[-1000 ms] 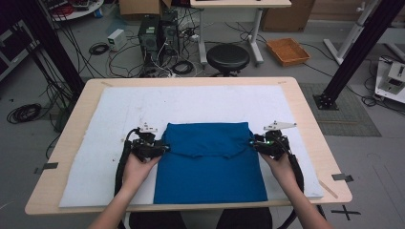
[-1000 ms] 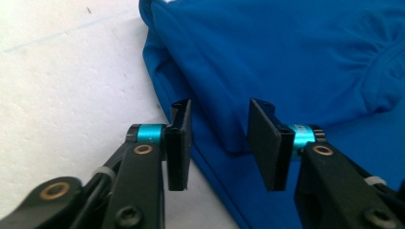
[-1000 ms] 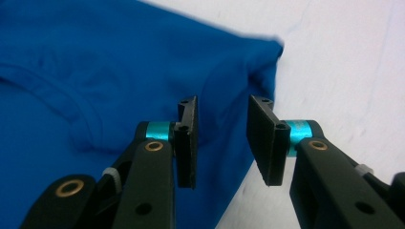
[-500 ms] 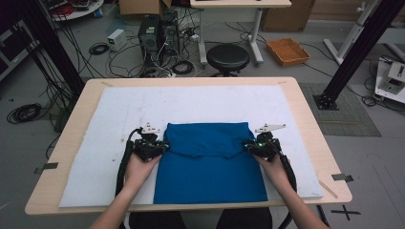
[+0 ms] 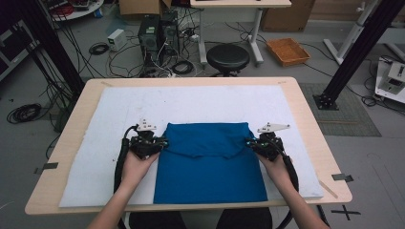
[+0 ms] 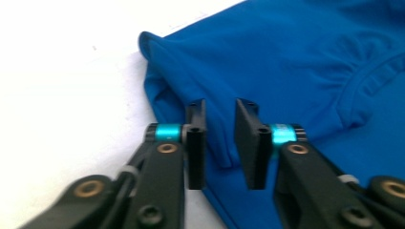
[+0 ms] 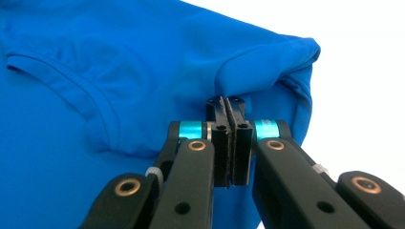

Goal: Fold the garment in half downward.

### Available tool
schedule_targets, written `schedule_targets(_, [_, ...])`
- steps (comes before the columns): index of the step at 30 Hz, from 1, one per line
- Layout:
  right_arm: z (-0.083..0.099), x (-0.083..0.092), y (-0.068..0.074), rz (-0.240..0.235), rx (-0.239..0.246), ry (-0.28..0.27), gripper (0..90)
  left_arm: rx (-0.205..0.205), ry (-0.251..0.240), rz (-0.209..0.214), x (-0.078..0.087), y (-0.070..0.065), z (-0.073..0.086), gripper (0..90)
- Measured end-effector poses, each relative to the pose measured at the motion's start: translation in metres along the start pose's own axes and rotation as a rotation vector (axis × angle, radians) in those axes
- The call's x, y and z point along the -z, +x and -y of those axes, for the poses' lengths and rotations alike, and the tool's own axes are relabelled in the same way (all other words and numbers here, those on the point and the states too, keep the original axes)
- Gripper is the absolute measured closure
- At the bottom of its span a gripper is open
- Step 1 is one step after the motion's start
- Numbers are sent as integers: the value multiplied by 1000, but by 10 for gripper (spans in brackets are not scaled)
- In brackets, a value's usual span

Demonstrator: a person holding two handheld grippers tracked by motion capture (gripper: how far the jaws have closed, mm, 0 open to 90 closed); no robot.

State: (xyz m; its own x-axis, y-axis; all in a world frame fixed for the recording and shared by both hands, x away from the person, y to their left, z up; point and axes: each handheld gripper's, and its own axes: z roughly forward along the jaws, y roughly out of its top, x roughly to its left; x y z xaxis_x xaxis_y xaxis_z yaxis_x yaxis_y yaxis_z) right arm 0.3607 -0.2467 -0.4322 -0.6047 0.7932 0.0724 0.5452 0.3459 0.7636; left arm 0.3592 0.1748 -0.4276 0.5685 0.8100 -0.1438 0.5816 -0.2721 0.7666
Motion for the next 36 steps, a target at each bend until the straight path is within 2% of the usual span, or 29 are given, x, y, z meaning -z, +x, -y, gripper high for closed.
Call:
schedule_targets(4, [1,0,0,1,-1,1,899,35,21,36,-1,1,2,687])
schedule_targets(9, [1,-1,0,1,4,-1,899,40,67,27,-11,1,4,681])
schedule_targets(13, [1,0,0,1,1,-2,900,-1,67,37,-13,-3,4,837])
schedule_targets(19, [1,3,-1,-4,-6,-14,900,1,46,50,-6,-3,1,871])
schedule_targets(22, [1,9,-1,-12,-2,-22,900,20,17,77,1,-4,-1,871])
schedule_targets(29, [6,28,6,-33,-2,-21,900,35,-6,158,21,-12,1,871])
schedule_targets(32, [11,39,11,-50,-15,-13,900,40,-3,198,30,-17,6,871])
schedule_targets(36, [22,58,20,-67,-5,5,900,41,3,244,44,-26,18,871])
